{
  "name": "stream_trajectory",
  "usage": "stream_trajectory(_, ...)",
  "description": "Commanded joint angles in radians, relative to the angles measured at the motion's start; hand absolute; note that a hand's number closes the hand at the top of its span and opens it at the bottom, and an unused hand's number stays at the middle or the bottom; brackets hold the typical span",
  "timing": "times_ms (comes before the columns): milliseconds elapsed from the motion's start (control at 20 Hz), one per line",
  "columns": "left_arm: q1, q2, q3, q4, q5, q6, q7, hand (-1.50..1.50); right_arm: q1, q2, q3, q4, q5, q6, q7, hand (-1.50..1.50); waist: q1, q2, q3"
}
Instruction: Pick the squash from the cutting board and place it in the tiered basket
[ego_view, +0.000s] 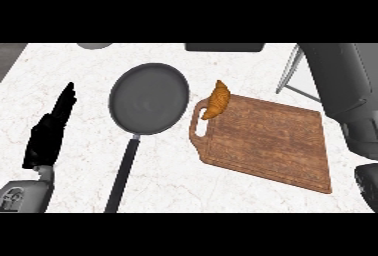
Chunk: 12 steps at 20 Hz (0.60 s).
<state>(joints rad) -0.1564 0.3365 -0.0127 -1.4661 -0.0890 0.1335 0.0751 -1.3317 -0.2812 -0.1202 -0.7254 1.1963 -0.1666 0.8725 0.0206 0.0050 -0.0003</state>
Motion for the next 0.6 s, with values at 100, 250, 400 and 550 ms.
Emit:
stream_trajectory(100,-0.016,-0.004,0.01,0.042,0.004,-0.021,-0.03,0.0,-0.03,-0.106,0.034,0.163,0.094,0.03,-0.026,1.5,0.006,0.006,-0.001)
stream_trajectory(250,0.032,-0.004,0.003,-0.002,-0.015,-0.004,-0.038,0.0,-0.023,-0.182,0.071,0.202,0.149,0.107,-0.036,1.5,0.007,0.002,-0.001)
stream_trajectory(400,-0.012,0.016,0.022,0.02,-0.009,-0.029,-0.024,0.0,-0.037,-0.218,0.064,0.255,0.165,0.087,-0.058,1.5,0.008,0.005,0.0)
stream_trajectory(550,0.027,0.01,0.026,-0.027,-0.007,-0.029,0.006,0.0,0.064,-0.263,0.041,0.217,0.133,0.041,-0.146,1.5,-0.007,-0.002,0.001)
